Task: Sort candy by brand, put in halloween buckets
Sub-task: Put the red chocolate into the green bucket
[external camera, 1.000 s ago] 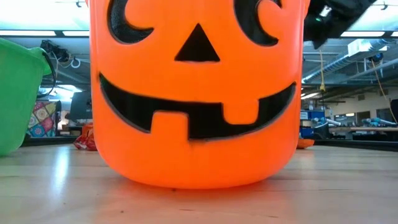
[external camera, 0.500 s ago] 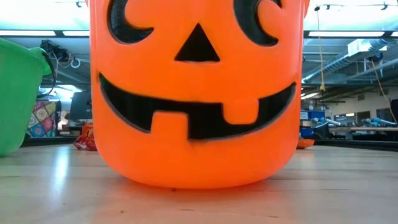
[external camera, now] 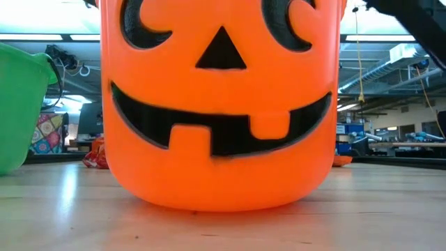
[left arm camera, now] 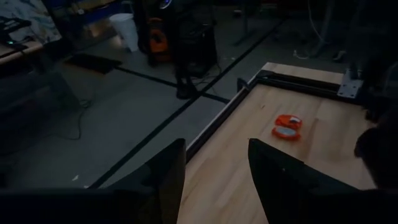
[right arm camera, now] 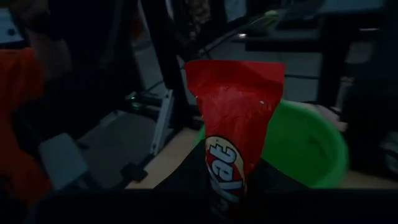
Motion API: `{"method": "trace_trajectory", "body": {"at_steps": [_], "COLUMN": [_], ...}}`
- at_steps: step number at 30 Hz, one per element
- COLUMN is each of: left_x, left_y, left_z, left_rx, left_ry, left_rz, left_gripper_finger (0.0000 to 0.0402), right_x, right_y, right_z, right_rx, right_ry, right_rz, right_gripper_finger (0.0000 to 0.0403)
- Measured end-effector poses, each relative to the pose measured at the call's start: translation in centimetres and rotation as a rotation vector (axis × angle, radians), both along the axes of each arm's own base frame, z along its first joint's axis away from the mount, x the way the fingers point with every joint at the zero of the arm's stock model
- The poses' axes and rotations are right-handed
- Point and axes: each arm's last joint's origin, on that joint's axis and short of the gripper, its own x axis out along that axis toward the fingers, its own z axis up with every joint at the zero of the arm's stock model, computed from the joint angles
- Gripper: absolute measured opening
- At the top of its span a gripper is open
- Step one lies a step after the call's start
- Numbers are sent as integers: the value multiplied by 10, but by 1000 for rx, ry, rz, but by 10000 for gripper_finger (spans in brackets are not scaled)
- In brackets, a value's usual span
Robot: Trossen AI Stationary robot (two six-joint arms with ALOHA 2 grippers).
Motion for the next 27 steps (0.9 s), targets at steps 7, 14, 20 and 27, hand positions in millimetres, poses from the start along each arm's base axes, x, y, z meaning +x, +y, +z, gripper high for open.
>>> {"method": "trace_trajectory", "body": {"at_steps": [7,14,20,27], "left_x": [1,1,1,1], "left_y": [0,0,0,0], "left_z": [0,1,1,1], "left_rx": [-2,-2,-2,-2], "left_ry": [1,-6,-9,-15], "left_rz": [-10,-10,-10,-10], "left_gripper_finger": [181,181,181,181], "right_x": [34,59,65,66], "right_y": [11,12,7,11], "right_z": [-2,-16,-30,-29], "right_rx": [27,17,-35,-37], "right_ry": [-34,-126,-158,-202], "right_rz": [72,11,-169,-185], "right_gripper_finger": [50,50,51,51]}}
